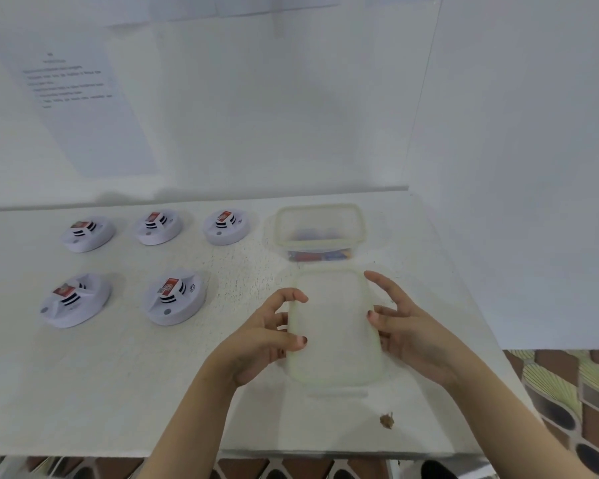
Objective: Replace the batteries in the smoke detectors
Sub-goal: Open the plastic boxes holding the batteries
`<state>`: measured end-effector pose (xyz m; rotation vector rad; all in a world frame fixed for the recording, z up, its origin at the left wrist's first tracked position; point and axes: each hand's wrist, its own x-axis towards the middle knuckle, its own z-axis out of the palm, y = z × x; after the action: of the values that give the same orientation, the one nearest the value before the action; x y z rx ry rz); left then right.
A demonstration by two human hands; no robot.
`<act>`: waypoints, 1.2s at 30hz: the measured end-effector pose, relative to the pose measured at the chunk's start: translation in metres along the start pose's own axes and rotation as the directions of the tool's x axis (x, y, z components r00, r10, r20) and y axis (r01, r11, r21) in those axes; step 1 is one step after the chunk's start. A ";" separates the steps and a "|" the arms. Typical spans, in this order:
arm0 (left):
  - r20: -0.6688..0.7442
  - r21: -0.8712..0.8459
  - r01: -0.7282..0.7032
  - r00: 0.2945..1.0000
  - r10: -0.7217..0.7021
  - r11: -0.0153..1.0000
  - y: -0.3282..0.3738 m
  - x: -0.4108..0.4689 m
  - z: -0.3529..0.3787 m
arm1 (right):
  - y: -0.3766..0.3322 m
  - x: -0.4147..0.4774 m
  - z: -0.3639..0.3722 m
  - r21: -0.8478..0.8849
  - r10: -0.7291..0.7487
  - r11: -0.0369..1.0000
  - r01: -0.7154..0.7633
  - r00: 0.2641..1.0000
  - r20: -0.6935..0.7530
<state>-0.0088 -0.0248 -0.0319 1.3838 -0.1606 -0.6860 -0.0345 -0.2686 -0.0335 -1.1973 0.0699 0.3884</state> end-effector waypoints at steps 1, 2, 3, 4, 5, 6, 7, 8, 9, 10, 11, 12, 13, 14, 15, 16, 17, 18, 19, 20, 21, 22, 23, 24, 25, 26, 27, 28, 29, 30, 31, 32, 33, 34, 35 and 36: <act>0.011 0.001 0.003 1.000 -0.003 1.000 0.000 0.000 -0.001 | 0.000 -0.001 0.002 0.002 -0.014 1.000 0.014 1.000 -0.004; 0.018 0.001 0.001 1.000 -0.001 1.000 0.000 0.001 -0.002 | 0.001 -0.002 0.003 -0.004 -0.031 1.000 0.031 0.999 -0.013; 0.022 -0.009 -0.009 1.000 0.009 1.000 0.000 0.001 -0.003 | 0.001 -0.003 0.004 -0.023 -0.045 0.999 0.044 0.999 -0.019; 0.023 -0.032 -0.026 0.999 0.027 0.999 -0.001 0.002 -0.003 | 0.002 -0.003 0.005 -0.050 -0.052 0.997 0.051 0.998 -0.018; 0.018 -0.060 -0.047 0.999 0.048 0.997 -0.002 0.003 -0.003 | 0.003 -0.003 0.005 -0.075 -0.054 0.996 0.052 0.998 -0.018; 0.010 -0.074 -0.064 0.998 0.065 0.995 -0.002 0.003 -0.004 | 0.003 -0.003 0.006 -0.094 -0.055 0.994 0.052 0.998 -0.024; 0.002 -0.067 -0.072 0.997 0.072 0.995 -0.002 0.003 -0.004 | 0.004 -0.003 0.006 -0.110 -0.058 0.992 0.054 0.998 -0.035; -0.003 -0.044 -0.071 0.997 0.071 0.997 -0.002 0.003 -0.005 | 0.004 -0.003 0.006 -0.132 -0.066 0.989 0.060 0.997 -0.045; -0.007 -0.016 -0.069 0.998 0.069 0.998 -0.001 0.003 -0.006 | 0.004 -0.004 0.007 -0.161 -0.076 0.985 0.066 0.996 -0.051; -0.012 0.009 -0.071 0.997 0.071 0.997 0.000 0.002 -0.007 | 0.003 -0.004 0.008 -0.204 -0.083 0.976 0.069 0.995 -0.056; -0.026 0.030 -0.080 0.996 0.081 0.996 0.002 0.003 -0.009 | 0.002 -0.004 0.009 -0.259 -0.090 0.963 0.069 0.994 -0.068; -0.045 0.049 -0.097 0.994 0.100 0.994 0.005 0.003 -0.012 | 0.000 -0.004 0.009 -0.318 -0.104 0.945 0.070 0.990 -0.091; -0.062 0.074 -0.115 0.991 0.120 0.991 0.008 0.003 -0.015 | -0.003 -0.004 0.008 -0.361 -0.137 0.929 0.084 0.983 -0.123; -0.062 0.106 -0.125 0.989 0.132 0.986 0.013 0.003 -0.017 | -0.007 -0.002 0.006 -0.382 -0.183 0.918 0.110 0.970 -0.160; -0.040 0.150 -0.118 0.991 0.125 0.982 0.018 0.005 -0.019 | -0.011 0.001 0.003 -0.391 -0.224 0.910 0.137 0.956 -0.187; -0.005 0.201 -0.097 0.995 0.100 0.975 0.025 0.006 -0.020 | -0.017 0.005 0.001 -0.405 -0.249 0.902 0.151 0.948 -0.201; 0.027 0.251 -0.071 0.997 0.067 0.965 0.031 0.008 -0.020 | -0.023 0.008 -0.001 -0.427 -0.253 0.892 0.149 0.947 -0.199; 0.041 0.295 -0.046 0.999 0.036 0.954 0.037 0.010 -0.019 | -0.028 0.012 -0.001 -0.452 -0.244 0.881 0.138 0.952 -0.185; 0.030 0.336 -0.023 0.999 0.014 0.942 0.042 0.012 -0.018 | -0.032 0.016 -0.003 -0.478 -0.229 0.870 0.124 0.959 -0.167; -0.008 0.383 -0.004 1.000 0.007 0.924 0.046 0.013 -0.016 | -0.034 0.019 -0.003 -0.494 -0.209 0.863 0.110 0.966 -0.150; -0.068 0.445 0.016 0.998 0.016 0.895 0.048 0.013 -0.013 | -0.036 0.021 -0.003 -0.498 -0.188 0.861 0.098 0.973 -0.134; -0.143 0.516 0.040 0.989 0.040 0.855 0.048 0.012 -0.011 | -0.036 0.022 -0.004 -0.496 -0.175 0.863 0.092 0.977 -0.122; -0.223 0.582 0.066 0.972 0.081 0.811 0.046 0.011 -0.010 | -0.036 0.023 -0.005 -0.494 -0.169 0.865 0.087 0.978 -0.123; -0.290 0.630 0.091 0.949 0.125 0.771 0.043 0.008 -0.009 | -0.034 0.022 -0.006 -0.486 -0.174 0.870 0.086 0.975 -0.139; -0.337 0.648 0.114 0.930 0.149 0.753 0.039 0.004 -0.009 | -0.032 0.020 -0.006 -0.477 -0.186 0.875 0.087 0.968 -0.166; -0.352 0.635 0.129 0.926 0.137 0.762 0.036 -0.002 -0.011 | -0.030 0.018 -0.006 -0.467 -0.205 0.880 0.092 0.959 -0.197; -0.337 0.590 0.132 0.937 0.094 0.797 0.032 -0.008 -0.013 | -0.027 0.016 -0.005 -0.458 -0.223 0.883 0.097 0.947 -0.230; -0.297 0.518 0.128 0.954 0.038 0.846 0.031 -0.015 -0.015 | -0.024 0.012 -0.004 -0.455 -0.236 0.885 0.098 0.937 -0.257; -0.247 0.437 0.113 0.969 -0.002 0.892 0.030 -0.021 -0.017 | -0.020 0.008 -0.002 -0.458 -0.246 0.884 0.096 0.928 -0.279; -0.213 0.367 0.097 0.977 -0.018 0.925 0.029 -0.027 -0.018 | -0.018 0.004 0.000 -0.468 -0.257 0.878 0.096 0.920 -0.295; -0.207 0.322 0.083 0.978 -0.016 0.943 0.027 -0.031 -0.019 | -0.016 0.000 0.002 -0.488 -0.272 0.868 0.093 0.911 -0.309; -0.227 0.302 0.071 0.974 0.000 0.951 0.026 -0.032 -0.019 | -0.015 -0.005 0.003 -0.512 -0.289 0.854 0.092 0.902 -0.321; -0.267 0.305 0.066 0.964 0.019 0.950 0.025 -0.032 -0.018 | -0.015 -0.008 0.003 -0.533 -0.308 0.841 0.094 0.893 -0.328; -0.308 0.323 0.066 0.950 0.039 0.944 0.026 -0.032 -0.015 | -0.016 -0.011 0.003 -0.551 -0.323 0.829 0.097 0.887 -0.329; -0.348 0.352 0.069 0.935 0.062 0.934 0.028 -0.031 -0.012 | -0.017 -0.012 0.002 -0.567 -0.329 0.819 0.093 0.885 -0.329; -0.381 0.381 0.069 0.921 0.088 0.922 0.031 -0.031 -0.009 | -0.020 -0.014 0.002 -0.578 -0.325 0.811 0.086 0.888 -0.324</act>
<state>-0.0184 0.0007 0.0037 1.8753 0.0200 -0.3627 -0.0414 -0.2762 -0.0115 -1.8354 0.1963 -0.0656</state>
